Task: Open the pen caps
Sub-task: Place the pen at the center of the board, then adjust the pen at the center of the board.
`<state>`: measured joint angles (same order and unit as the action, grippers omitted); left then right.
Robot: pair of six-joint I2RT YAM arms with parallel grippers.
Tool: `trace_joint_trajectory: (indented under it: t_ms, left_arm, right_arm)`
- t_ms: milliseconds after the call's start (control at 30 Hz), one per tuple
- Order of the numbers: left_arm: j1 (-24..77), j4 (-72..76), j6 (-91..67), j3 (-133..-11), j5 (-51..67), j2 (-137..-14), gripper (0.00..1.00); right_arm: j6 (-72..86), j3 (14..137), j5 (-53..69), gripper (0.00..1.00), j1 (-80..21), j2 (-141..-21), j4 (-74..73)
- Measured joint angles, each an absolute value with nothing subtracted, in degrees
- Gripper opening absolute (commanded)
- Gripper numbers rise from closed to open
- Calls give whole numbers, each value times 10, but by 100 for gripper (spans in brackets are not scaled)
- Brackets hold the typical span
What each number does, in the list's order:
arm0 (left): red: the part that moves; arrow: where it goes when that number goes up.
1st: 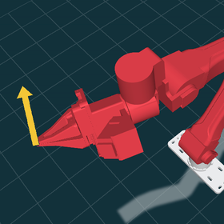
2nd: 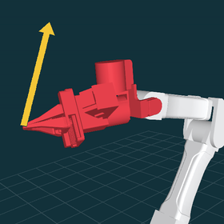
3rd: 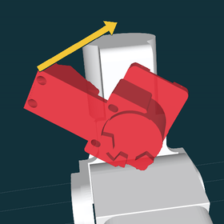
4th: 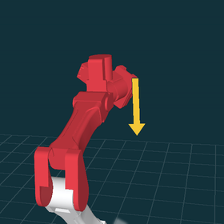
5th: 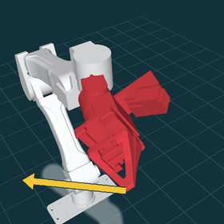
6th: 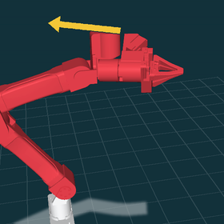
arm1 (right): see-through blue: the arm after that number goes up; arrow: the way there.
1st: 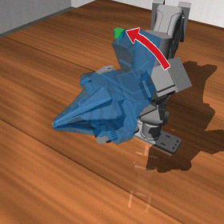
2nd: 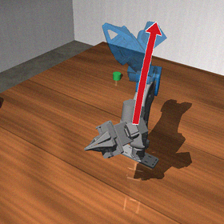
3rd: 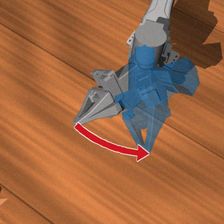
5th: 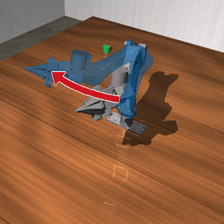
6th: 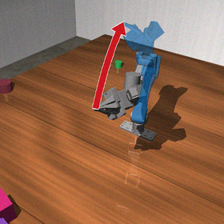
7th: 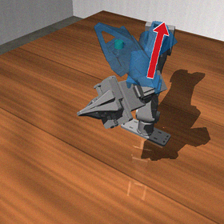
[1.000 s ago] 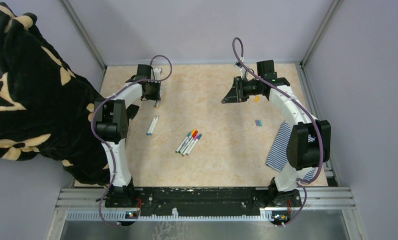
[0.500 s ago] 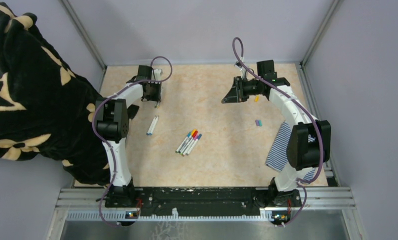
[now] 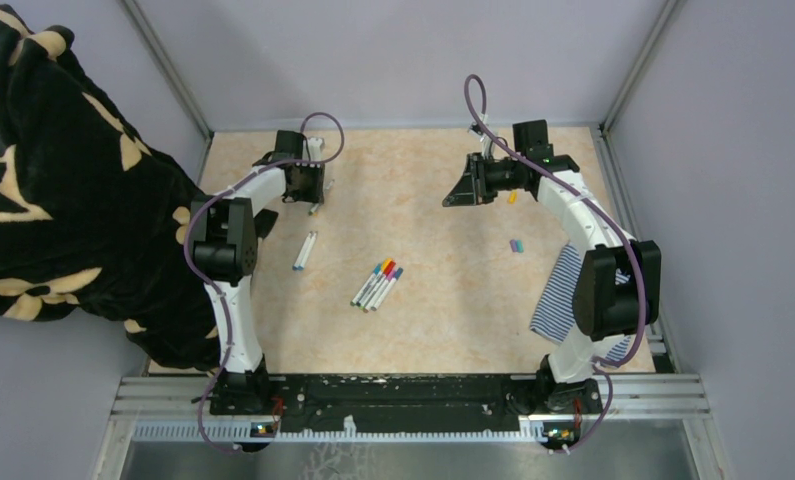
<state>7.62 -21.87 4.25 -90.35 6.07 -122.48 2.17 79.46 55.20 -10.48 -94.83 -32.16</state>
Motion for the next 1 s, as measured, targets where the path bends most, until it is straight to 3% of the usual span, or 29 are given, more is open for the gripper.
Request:
trace_joint_trajectory:
  t_ms: [533, 1000]
  left_arm:
    - [76, -215, 39, -905, 66, -1227, 48]
    - [76, -208, 36, -910, 65, -1232, 37]
  right_arm:
    - [22, 795, 551, 0, -105, -947, -321]
    - [22, 795, 551, 0, -105, -946, -321]
